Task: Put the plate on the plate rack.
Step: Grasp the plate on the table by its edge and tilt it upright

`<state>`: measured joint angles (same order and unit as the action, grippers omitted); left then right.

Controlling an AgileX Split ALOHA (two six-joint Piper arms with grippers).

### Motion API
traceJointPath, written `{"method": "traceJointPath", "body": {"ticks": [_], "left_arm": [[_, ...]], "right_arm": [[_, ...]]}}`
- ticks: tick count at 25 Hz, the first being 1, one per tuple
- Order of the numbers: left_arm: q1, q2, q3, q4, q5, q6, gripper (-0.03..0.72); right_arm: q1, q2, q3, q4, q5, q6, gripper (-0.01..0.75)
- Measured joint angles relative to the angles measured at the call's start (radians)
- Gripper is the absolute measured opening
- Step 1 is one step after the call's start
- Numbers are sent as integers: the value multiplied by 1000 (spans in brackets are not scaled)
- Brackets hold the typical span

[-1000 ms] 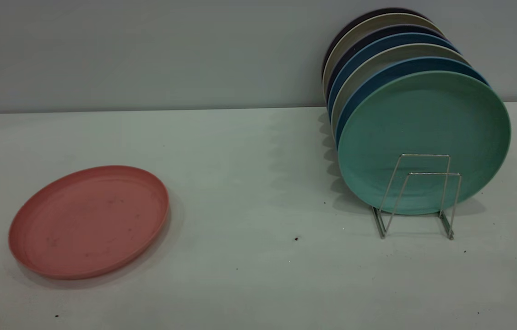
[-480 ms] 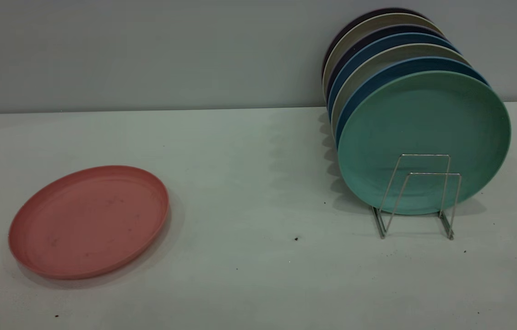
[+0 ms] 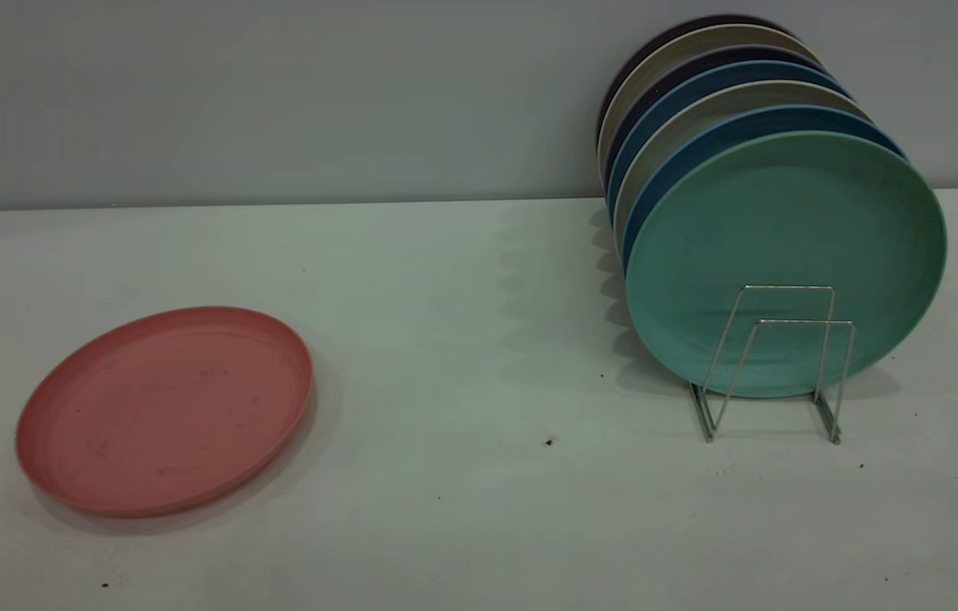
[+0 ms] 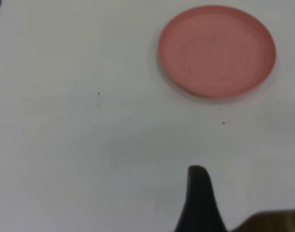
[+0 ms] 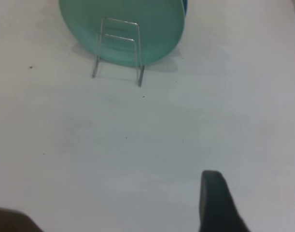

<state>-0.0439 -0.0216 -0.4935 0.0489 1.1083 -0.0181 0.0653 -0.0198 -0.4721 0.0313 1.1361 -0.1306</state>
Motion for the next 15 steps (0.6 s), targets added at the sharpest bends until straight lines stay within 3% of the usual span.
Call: {"method": "traceJointPath", "body": {"ticks": [6,15], "left_arm": [[0,51,-6,3,-108,-68,565],[0,503,-35,3,-250,-126,565]], "right_arm": [[0,0,-7,1,-7,-2,413],[0,213,-29,168,-145,-109,449]]}}
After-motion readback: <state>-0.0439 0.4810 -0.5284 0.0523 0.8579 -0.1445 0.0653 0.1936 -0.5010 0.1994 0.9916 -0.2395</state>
